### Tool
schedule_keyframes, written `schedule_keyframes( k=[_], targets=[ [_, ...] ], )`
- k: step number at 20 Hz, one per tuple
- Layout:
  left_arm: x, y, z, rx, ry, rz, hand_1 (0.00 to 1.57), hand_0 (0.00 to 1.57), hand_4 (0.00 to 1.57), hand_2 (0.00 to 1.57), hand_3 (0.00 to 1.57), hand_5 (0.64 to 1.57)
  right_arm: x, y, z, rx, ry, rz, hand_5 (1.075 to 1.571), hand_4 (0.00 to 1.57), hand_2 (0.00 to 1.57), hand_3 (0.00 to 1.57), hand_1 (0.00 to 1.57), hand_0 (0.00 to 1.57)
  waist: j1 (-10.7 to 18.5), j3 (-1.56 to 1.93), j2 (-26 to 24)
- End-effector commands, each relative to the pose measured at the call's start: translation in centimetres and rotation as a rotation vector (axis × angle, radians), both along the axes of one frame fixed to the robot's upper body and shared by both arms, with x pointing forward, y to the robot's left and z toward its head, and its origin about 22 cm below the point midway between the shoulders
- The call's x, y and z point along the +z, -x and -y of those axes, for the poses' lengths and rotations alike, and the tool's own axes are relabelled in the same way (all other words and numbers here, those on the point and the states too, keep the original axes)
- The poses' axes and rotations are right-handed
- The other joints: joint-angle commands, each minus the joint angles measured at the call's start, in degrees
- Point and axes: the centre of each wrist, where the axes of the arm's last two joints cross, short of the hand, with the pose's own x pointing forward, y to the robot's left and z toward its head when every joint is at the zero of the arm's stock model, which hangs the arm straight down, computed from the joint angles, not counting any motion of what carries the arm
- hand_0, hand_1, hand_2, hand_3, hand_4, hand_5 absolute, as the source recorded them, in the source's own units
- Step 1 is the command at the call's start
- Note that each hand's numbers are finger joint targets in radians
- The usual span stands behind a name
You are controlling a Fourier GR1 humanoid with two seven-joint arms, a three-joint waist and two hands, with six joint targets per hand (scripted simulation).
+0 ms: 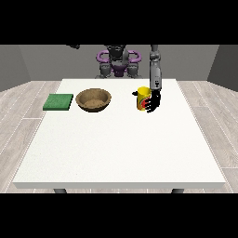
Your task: Pick the cup and pour the ball into the bowl, then pick the bowl and place it on the pad
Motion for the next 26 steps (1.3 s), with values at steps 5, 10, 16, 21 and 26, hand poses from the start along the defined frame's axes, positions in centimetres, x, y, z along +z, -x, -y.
schedule_keyframes(
  k=[5, 10, 16, 21, 26],
  targets=[
    [-0.8, 1.1, -2.4, 0.107, -0.217, -0.019, 1.32, 1.32, 1.07, 1.57, 1.57, 1.487, 0.3, 1.2, 2.1, -0.021, -0.007, 0.01, 1.562, 0.07, 0.0, 0.0, 0.0, 0.0, -1.1, -0.01, 0.43],
    [-1.3, -0.3, 3.5, 0.099, -0.328, -0.082, 1.34, 1.34, 1.1, 1.57, 1.57, 1.498, -2.0, -0.5, 3.5, -0.051, -0.028, -0.156, 1.559, 0.12, 0.0, 0.0, 0.0, 0.0, 1.53, 0.09, -9.38],
    [1.1, -3.2, 9.5, 0.074, -0.492, -0.129, 1.37, 1.37, 1.11, 1.57, 1.57, 1.515, -2.6, -2.6, 5.8, -0.074, -0.026, -0.189, 1.559, 0.24, 0.0, 0.0, 0.0, 0.0, 3.7, 0.07, -12.1],
    [5.8, -6.4, 8.4, 0.29, -0.736, -0.095, 1.41, 1.41, 1.03, 1.57, 1.57, 1.552, -2.7, -2.3, 2.8, -0.009, -0.017, -0.176, 1.562, 0.26, 0.0, 0.0, 0.0, 0.0, -1.22, 0.14, -11.07],
    [5.9, -7.0, 10.9, 0.287, -0.846, -0.137, 1.41, 1.41, 0.94, 1.57, 1.57, 1.564, -2.7, -3.2, 4.2, -0.041, -0.02, -0.166, 1.562, 0.31, 0.0, 0.0, 0.0, 0.0, 0.96, 0.04, -10.59]
  ],
)
